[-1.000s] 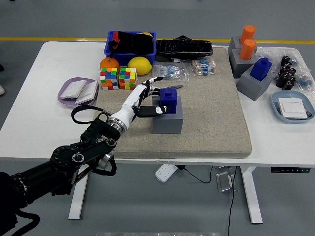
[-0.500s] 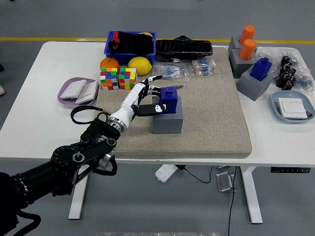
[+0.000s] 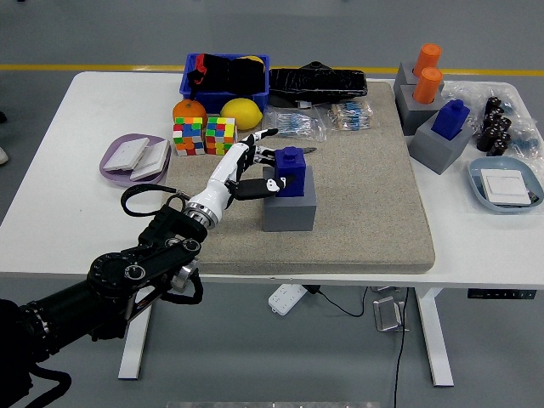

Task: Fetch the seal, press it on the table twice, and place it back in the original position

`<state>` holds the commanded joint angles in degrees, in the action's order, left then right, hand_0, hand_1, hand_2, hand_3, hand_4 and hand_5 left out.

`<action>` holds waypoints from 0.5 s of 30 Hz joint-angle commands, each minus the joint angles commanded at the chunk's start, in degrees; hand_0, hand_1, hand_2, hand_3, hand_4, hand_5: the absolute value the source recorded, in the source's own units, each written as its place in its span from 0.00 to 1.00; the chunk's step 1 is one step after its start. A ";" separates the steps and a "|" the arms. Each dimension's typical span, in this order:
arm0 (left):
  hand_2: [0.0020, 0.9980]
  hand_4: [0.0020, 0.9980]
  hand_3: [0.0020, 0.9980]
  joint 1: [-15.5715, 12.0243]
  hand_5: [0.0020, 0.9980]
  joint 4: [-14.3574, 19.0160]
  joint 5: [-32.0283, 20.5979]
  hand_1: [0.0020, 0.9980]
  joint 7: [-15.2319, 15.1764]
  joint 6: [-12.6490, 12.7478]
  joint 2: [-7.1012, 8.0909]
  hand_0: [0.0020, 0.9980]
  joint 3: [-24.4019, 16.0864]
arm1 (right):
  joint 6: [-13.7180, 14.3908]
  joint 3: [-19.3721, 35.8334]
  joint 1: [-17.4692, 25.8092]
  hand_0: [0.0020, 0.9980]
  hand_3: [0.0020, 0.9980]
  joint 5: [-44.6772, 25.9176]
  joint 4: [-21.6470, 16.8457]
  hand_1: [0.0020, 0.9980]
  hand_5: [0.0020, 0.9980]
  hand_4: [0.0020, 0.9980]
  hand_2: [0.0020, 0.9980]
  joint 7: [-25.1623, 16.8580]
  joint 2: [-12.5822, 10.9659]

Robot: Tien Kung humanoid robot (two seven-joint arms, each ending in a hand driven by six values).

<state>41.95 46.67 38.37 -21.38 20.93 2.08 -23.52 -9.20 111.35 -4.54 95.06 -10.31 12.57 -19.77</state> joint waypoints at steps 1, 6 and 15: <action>0.48 0.73 0.88 -0.01 0.00 0.02 -0.02 0.55 -0.04 0.00 -0.01 0.83 -0.05 | -0.01 0.02 0.00 0.87 0.71 0.01 0.00 0.73 0.51 0.83 0.71 -0.01 0.00; 0.48 0.72 0.88 -0.22 0.00 0.30 0.11 0.55 -0.35 0.17 -0.03 0.84 -0.87 | 0.01 0.01 0.08 0.87 0.71 -0.05 0.00 0.73 0.51 0.83 0.71 0.01 0.03; 0.48 0.72 0.88 -0.38 0.00 2.39 1.30 0.55 -1.19 0.58 0.69 0.84 -4.52 | 0.01 0.00 0.18 0.87 0.71 -0.17 0.00 0.73 0.51 0.83 0.71 0.02 0.10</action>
<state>41.57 49.06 39.67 -22.56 21.51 2.77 -28.05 -9.19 111.35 -4.36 94.88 -10.31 12.59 -19.67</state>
